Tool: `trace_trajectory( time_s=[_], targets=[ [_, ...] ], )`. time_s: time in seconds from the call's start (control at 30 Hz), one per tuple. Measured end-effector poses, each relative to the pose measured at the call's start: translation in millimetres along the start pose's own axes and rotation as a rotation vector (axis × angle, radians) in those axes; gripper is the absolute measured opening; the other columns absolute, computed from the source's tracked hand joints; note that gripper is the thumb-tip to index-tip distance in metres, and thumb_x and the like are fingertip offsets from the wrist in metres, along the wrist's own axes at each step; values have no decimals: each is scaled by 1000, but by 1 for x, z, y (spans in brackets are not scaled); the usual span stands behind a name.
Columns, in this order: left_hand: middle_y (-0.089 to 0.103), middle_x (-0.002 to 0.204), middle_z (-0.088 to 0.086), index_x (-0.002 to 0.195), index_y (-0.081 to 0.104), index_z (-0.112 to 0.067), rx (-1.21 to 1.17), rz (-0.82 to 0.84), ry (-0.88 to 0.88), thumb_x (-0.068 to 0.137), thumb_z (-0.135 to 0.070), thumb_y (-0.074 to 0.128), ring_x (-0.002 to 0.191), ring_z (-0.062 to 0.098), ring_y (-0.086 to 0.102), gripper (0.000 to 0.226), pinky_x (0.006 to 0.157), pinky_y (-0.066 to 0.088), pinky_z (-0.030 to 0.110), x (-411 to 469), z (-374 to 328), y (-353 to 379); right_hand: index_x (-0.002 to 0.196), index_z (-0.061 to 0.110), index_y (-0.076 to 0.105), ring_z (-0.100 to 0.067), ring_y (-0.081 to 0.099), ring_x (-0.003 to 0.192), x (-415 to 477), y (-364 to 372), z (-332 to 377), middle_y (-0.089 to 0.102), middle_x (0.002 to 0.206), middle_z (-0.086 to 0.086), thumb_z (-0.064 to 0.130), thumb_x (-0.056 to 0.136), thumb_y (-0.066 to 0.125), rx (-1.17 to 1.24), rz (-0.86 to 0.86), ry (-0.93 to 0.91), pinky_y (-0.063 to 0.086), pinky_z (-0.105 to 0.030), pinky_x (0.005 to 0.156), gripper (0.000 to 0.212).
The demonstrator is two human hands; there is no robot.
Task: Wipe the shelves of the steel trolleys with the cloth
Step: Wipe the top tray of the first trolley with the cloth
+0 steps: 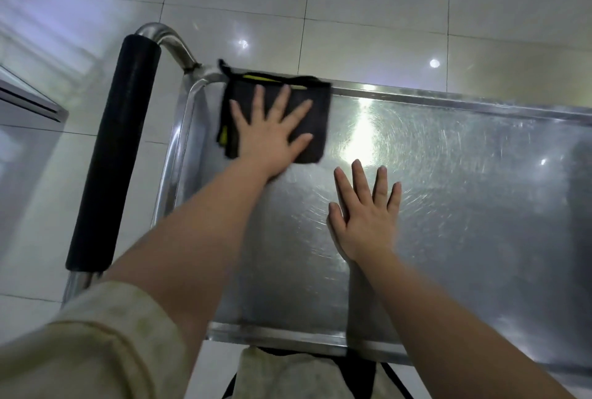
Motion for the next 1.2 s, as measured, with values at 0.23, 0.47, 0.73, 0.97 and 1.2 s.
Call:
trace_trajectory(
  time_s=[0.23, 0.47, 0.73, 0.97, 1.2],
  targets=[
    [-6, 164, -12, 150, 1, -54, 3, -25, -13, 85, -79, 12, 150, 31, -12, 70, 110, -13, 70, -13, 25, -1, 155, 41, 0, -31, -17, 149, -2, -1, 0, -4, 164, 5, 59, 98, 9, -16, 26, 5, -4, -58, 118, 60],
    [-15, 163, -10, 147, -10, -56, 26, 65, -145, 83, -80, 2, 149, 30, -17, 70, 111, -15, 67, -68, 96, 10, 153, 44, -7, -31, -20, 148, -1, 0, 3, -10, 164, 8, 58, 97, 10, -9, 50, 17, -7, -58, 118, 61],
    [-16, 163, -6, 149, -15, -51, 4, 136, -6, 87, -80, 4, 147, 33, -23, 71, 111, -14, 67, -280, 49, 67, 153, 44, 9, -33, -7, 150, 0, -2, 4, 6, 165, 8, 54, 96, 23, 71, 13, 3, -8, -57, 117, 60],
    [-30, 157, -9, 145, -23, -53, -6, 164, -97, 81, -84, 4, 143, 29, -34, 75, 110, -21, 63, -304, 60, 73, 155, 38, 13, -25, -5, 151, -10, -7, 0, 6, 165, 8, 58, 95, 27, 49, 96, -274, -14, -59, 114, 65],
    [-36, 155, -7, 144, -27, -51, -22, 178, -111, 80, -85, 1, 142, 35, -34, 78, 107, -19, 69, -295, 20, 77, 154, 41, 1, -43, -10, 147, -57, -2, -80, -5, 165, 6, 64, 93, 13, -36, 107, 30, -12, -58, 115, 67]
  ],
)
Point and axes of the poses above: each hand's wrist, its own x-axis towards the middle knuckle, its own y-axis out of the palm, z = x × y, the point moved 7 cm from there along x, towards the middle knuckle
